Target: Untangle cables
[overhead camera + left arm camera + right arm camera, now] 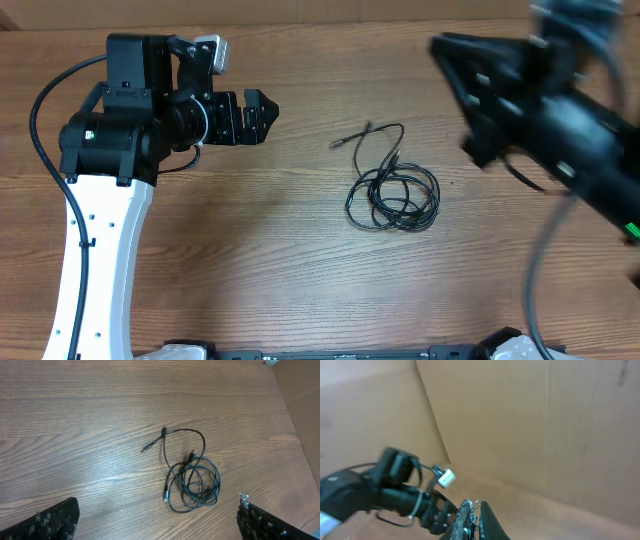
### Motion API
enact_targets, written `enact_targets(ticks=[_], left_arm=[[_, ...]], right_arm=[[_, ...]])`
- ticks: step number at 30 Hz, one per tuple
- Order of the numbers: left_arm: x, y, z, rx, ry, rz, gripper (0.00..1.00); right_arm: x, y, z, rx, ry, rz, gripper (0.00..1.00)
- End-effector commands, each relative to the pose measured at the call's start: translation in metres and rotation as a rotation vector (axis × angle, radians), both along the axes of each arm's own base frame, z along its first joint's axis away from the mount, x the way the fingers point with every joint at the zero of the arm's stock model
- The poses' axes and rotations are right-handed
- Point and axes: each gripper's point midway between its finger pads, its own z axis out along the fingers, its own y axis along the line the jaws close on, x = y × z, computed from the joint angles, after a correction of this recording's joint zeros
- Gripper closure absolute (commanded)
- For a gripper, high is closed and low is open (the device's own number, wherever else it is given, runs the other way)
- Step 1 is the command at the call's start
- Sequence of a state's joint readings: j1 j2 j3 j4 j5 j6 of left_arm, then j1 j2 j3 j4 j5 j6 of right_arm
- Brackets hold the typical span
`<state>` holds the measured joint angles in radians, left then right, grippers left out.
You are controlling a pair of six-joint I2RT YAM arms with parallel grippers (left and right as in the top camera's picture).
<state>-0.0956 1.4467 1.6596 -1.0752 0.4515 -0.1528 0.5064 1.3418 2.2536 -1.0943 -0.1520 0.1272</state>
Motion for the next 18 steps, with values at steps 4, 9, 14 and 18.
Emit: enact_targets(ticks=[4,9,14,18], left_arm=[[-0.003,0.004,0.017,0.020,-0.062,-0.005,0.00],[-0.003,0.004,0.017,0.021,-0.061,-0.005,0.00],[-0.005,0.004,0.015,0.030,-0.054,-0.014,0.00],[-0.010,0.004,0.011,0.052,-0.046,-0.039,0.00]], right_arm=[[0.045,0.004,-0.074,-0.171,0.199,-0.102,0.96],[0.091,0.014,-0.190,-0.388,0.489,-0.168,0.59],[0.097,0.034,-0.294,-0.481,0.773,-0.103,0.41],[0.063,0.032,-0.366,-0.631,0.981,0.024,0.41]])
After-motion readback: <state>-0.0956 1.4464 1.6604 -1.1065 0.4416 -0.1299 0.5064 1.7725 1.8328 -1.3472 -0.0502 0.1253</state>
